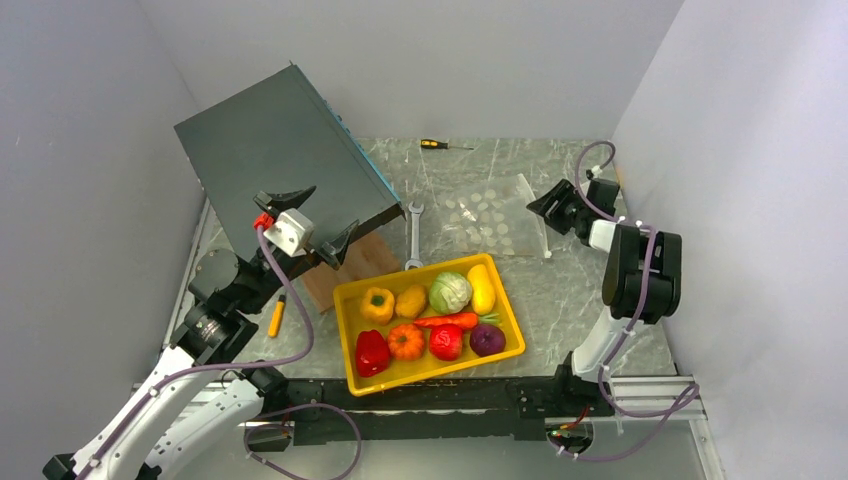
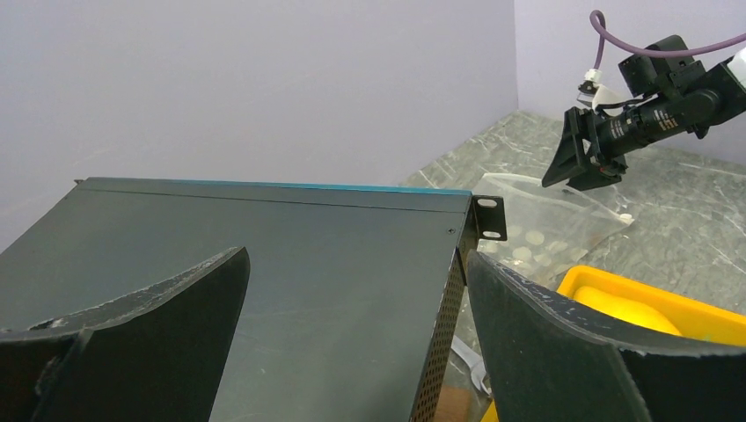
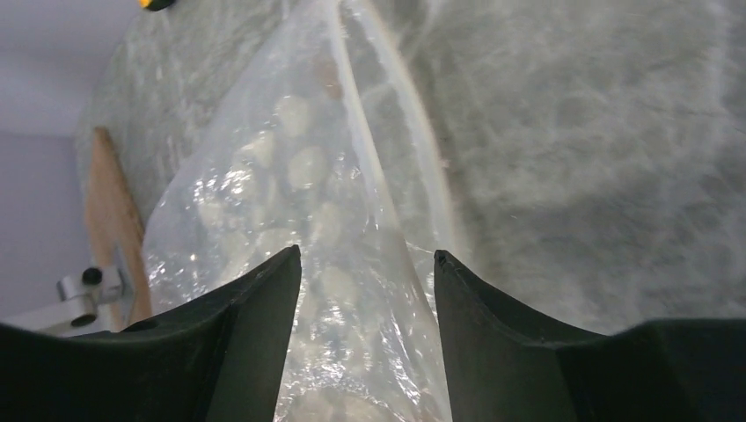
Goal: Place the food in the zip-top bag and seal the zipper
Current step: Pick up the zipper food storage bag at the center of the board.
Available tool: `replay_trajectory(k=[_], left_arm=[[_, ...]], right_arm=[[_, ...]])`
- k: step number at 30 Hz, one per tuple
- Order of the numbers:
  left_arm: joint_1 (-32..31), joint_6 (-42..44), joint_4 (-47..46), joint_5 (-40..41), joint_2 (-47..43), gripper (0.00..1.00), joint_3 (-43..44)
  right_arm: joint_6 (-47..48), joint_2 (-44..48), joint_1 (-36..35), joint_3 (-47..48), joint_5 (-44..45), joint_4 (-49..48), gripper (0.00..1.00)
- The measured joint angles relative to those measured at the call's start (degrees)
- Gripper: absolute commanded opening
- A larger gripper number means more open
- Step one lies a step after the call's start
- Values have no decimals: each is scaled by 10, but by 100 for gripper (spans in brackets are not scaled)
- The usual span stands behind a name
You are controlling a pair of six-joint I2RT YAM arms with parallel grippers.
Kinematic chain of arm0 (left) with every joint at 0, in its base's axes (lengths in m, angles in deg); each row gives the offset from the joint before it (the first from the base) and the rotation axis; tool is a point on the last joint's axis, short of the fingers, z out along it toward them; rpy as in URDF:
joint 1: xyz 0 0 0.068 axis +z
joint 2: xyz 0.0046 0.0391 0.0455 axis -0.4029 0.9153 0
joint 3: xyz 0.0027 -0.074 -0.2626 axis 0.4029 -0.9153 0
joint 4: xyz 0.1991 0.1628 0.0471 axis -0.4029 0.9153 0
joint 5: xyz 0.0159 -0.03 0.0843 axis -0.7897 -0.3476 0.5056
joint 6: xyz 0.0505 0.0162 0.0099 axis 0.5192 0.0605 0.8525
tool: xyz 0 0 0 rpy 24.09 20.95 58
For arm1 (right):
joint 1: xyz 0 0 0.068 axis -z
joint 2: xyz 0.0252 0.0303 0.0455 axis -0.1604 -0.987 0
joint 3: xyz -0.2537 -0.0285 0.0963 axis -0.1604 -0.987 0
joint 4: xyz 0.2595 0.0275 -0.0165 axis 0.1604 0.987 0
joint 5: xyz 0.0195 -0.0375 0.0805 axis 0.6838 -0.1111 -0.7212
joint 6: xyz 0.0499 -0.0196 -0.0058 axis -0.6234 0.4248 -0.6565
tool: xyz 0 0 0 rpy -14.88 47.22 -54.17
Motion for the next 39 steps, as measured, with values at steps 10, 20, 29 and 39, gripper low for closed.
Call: replay_trajectory(k=[10,20,29,39], left_arm=[[0,1,0,0,0,99,0],[-10,1,1,1,17,99,0],[-16,14,3,10,30,99,0],[-16,40,-5,35,49,99,-11]], right_arm=[[-36,-47,-2,-3,-97,-103,35],[-29,-47,-20,-11,-95,-108,46],[-32,-44,-9,17,-77,-45,38],[-95,-85,-26,10,-138,-146,33]])
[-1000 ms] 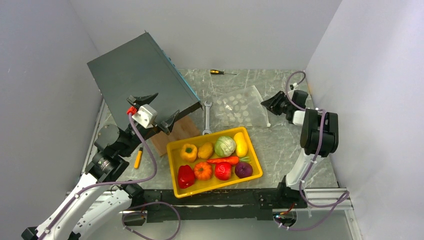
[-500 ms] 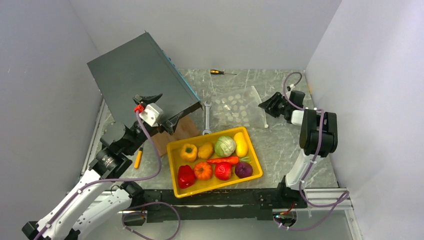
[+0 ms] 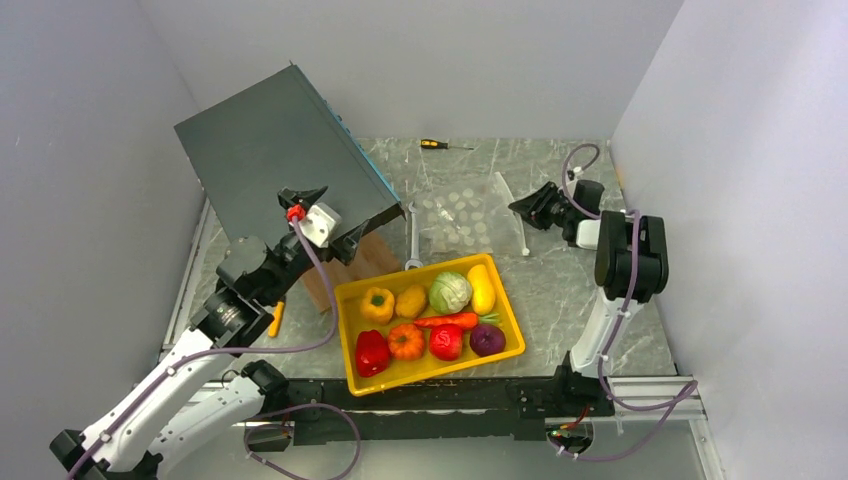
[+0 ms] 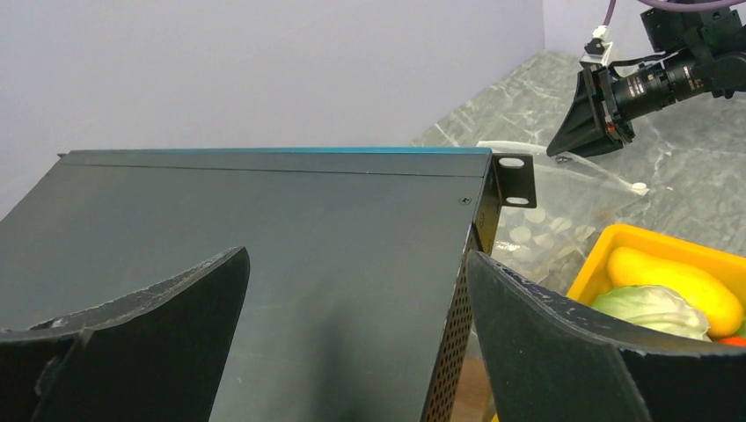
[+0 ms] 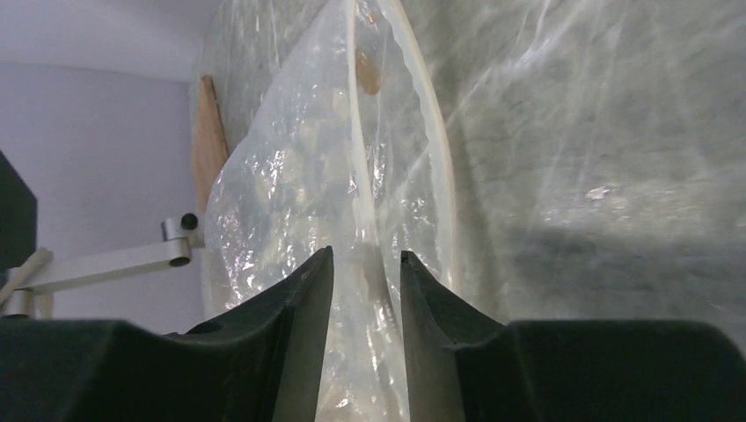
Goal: Place the food in the zip-top bag and seal the zipper
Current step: Pick up the zipper food storage bag at the center of the board.
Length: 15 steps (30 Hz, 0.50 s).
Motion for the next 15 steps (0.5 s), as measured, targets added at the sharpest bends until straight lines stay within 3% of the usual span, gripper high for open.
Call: replay_trajectory(k=[3,6,9,11,15], left_arm=[[0,5,-5,5,10,99,-3],[0,7,-6,12,10,99,-10],[0,7,-7,16,6,99,-12],[-3,7,-11,19,0,99,-16],[-20,20,-28,47,-27,98,-36]], right_arm=[[-19,-20,-10,0,-16,-13,33],[-28,-20,-17,-2,-21,-20,45],[-33,-19,-18,-2,-21,-36,48],[-40,-19,-22,-6,-23,-59,38],[-76,-26,-30,-19,-33,-129,28]])
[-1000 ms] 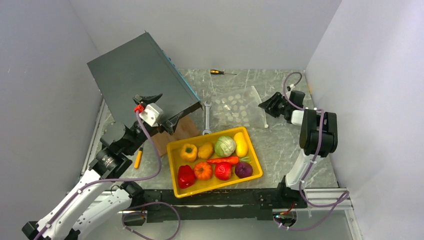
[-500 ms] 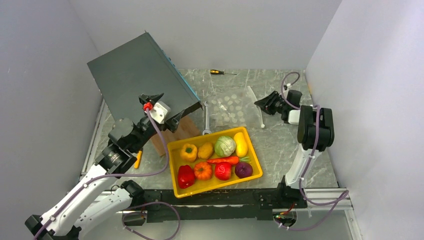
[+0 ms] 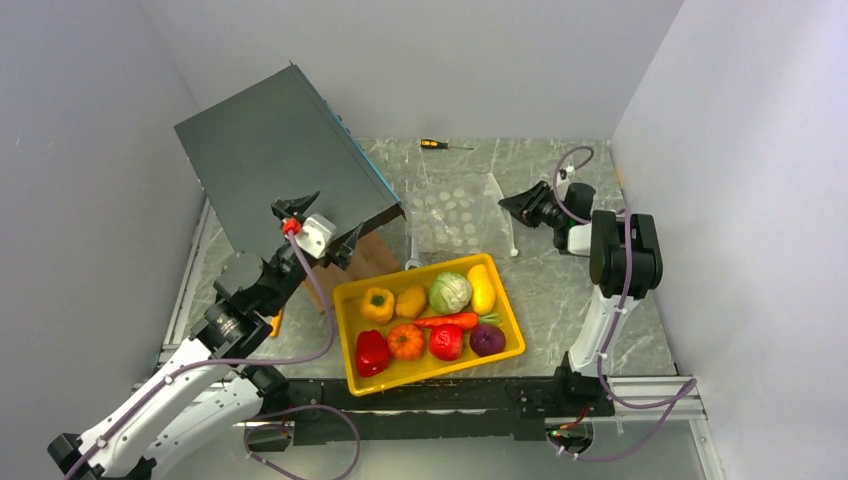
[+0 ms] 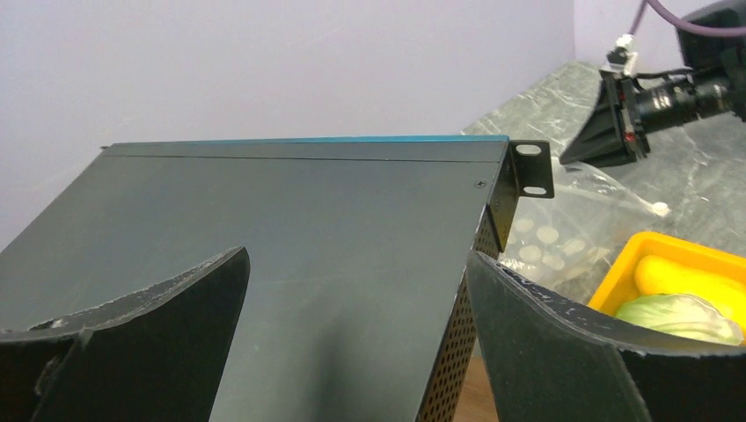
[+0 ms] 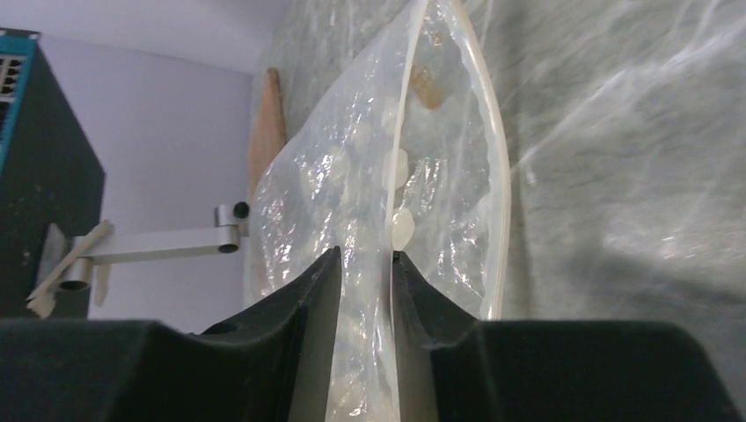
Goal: Place the food in the zip-top bag and seal the zipper
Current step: Pick up the zipper food storage bag at the center of the board.
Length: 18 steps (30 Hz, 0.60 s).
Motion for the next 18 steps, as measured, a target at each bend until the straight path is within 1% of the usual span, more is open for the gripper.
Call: replay_trajectory(k=[1,2,4,5,6,8,11,13,15,18], left_arm=[[-4,2,-5,7,-6,98,-5],[-11,8,-16,22,-16,99,-15],[-22,17,-27,45,-28,99,-29],[-26,22,-33,57,-33,99,-34],[-31,27,-43,67,-35,99,-39],[-37,32,-58,83,-32,99,-46],[-41,32,-67,85,-26,99,-48],[-41,31,-67,83,-27,99,-48],[-41,28,-65,76,-27,99,-47],[-42,20,-46,58,-17,99,-31]], right_arm=[[-14,-1,-4,-10,-1,-24,27],[-27,0,-8,-24,-2,-47,23],[-39,0,-16,-36,-1,-63,13],[-45,0,-21,-37,-1,-64,5],[-51,0,-26,-37,0,-65,0],[-65,0,-35,-33,0,-68,0],[-88,6,-47,-31,5,-72,0],[-94,23,-49,-31,13,-57,0],[-78,69,-47,-30,32,11,0],[-13,172,-39,3,98,196,0]])
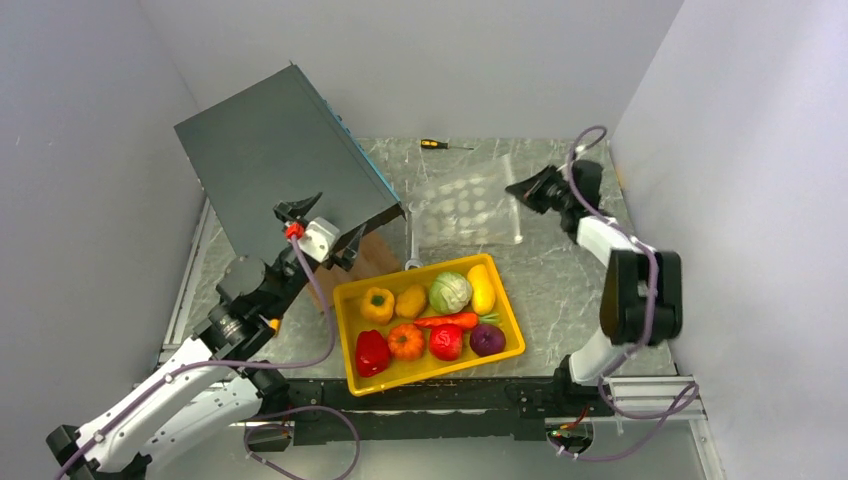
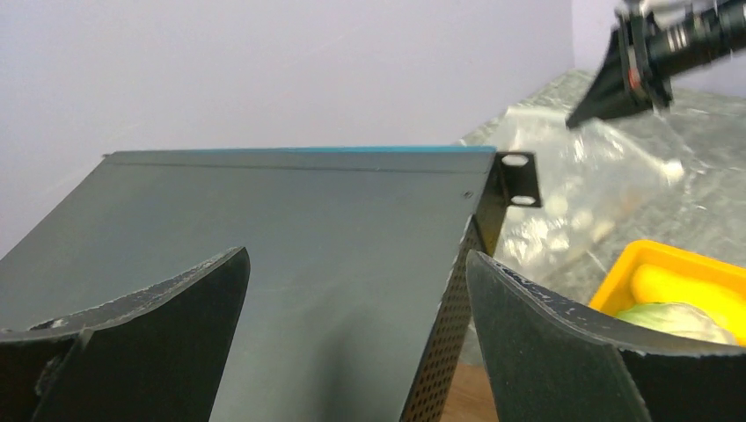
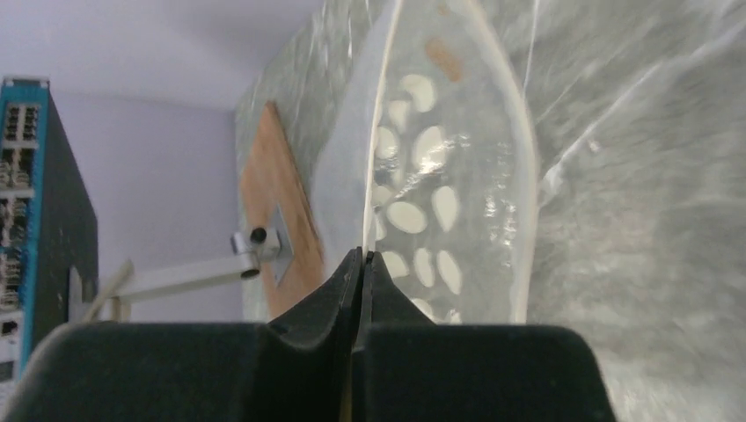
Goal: Place the food in the zip-top bag and seal the zipper
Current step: Pick up the zipper food storage bag at the center of the board.
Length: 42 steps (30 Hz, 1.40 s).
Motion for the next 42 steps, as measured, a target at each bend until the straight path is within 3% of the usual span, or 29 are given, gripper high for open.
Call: replay_trajectory(k=[4,10,14,18,24,30,35,42], left_arm=[[0,-36,49,-42,47,99,61],[-1,-157,178,-116,147,99,239],[-25,-265,209,-159,195,99,347],[-113,-351,229,-147,238,100,388],[-220,-429,269,-57,373,97,454],[-246,-454,331,5,468,97,525],[-246,-459,336,17,474,97,545],[-247,-466,335,18,474,97,538]], right_arm=[[96,125,6,86,117,202,0],[202,235,7,146,255,404,0],[243,271,-4,145,329,495,0],[259,324,-55,115,362,526,0],[265,389,-137,50,344,539,0],[269,461,-139,102,408,630,0],[288,530,-138,161,479,662,0],[308,559,-138,125,483,667,0]])
